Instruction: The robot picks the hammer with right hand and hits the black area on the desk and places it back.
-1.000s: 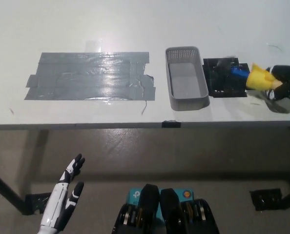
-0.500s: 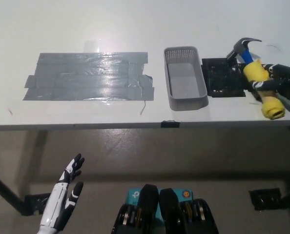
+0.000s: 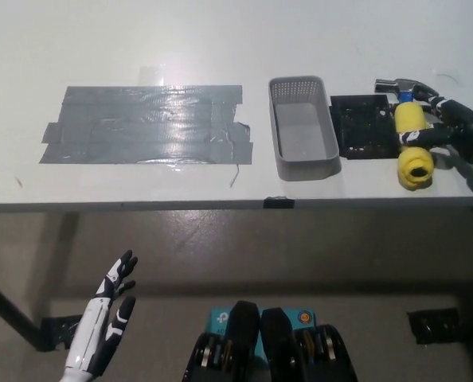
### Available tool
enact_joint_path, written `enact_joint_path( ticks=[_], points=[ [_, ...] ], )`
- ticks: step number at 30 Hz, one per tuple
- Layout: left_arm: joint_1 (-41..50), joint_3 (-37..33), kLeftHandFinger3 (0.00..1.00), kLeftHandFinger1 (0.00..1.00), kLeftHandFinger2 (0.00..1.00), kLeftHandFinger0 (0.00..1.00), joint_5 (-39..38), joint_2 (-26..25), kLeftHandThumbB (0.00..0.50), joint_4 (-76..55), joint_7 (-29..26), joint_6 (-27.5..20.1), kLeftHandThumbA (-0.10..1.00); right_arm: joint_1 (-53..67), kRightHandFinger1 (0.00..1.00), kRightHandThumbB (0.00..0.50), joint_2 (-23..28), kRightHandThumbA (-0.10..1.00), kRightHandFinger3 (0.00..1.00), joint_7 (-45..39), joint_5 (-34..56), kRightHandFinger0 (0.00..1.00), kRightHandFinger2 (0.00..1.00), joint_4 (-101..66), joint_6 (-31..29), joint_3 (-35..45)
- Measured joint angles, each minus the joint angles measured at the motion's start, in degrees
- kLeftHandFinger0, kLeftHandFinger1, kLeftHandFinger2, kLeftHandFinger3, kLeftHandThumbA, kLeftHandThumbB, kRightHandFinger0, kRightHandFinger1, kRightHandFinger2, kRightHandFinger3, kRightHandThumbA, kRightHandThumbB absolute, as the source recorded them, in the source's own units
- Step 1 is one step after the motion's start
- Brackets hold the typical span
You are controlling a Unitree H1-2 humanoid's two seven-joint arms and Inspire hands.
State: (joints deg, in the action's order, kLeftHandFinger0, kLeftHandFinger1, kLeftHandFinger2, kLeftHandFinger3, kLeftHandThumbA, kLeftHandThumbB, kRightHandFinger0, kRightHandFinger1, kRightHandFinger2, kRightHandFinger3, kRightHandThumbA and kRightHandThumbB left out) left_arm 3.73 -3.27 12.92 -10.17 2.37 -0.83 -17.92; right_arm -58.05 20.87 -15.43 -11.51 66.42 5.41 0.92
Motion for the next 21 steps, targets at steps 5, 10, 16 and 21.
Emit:
enact_joint_path(
  ticks=[5, 10, 16, 21],
  points=[
    [0.01, 0.0, 1.0, 1.0, 1.0, 0.93, 0.01, 0.0, 0.142, 0.13, 0.0, 0.16, 1.0, 0.45, 1.0, 0.234, -0.02, 1.0, 1.0, 4.82, -2.0, 1.0, 1.0, -0.3, -1.21, -2.41],
    [0.01, 0.0, 1.0, 1.0, 1.0, 0.92, 0.02, 0.0, 0.136, 0.13, 0.0, 0.36, 1.0, 0.49, 1.0, 0.249, 0.08, 1.0, 1.0, 9.71, -4.66, 1.0, 1.0, -0.47, -1.39, -4.5],
    [0.01, -0.01, 1.0, 1.0, 1.0, 0.92, 0.02, 0.0, 0.129, 0.13, -0.01, 0.46, 1.0, 0.51, 1.0, 0.261, 1.25, 1.0, 1.0, 15.59, -8.46, 1.0, 1.0, -1.85, -1.26, -7.25],
    [0.0, -0.01, 1.0, 1.0, 1.0, 0.93, 0.02, 0.0, 0.139, 0.13, 0.0, 0.48, 1.0, 0.57, 1.0, 0.271, 3.31, 1.0, 1.0, 20.64, -12.44, 1.0, 1.0, -5.8, -1.04, -8.99]
  ],
)
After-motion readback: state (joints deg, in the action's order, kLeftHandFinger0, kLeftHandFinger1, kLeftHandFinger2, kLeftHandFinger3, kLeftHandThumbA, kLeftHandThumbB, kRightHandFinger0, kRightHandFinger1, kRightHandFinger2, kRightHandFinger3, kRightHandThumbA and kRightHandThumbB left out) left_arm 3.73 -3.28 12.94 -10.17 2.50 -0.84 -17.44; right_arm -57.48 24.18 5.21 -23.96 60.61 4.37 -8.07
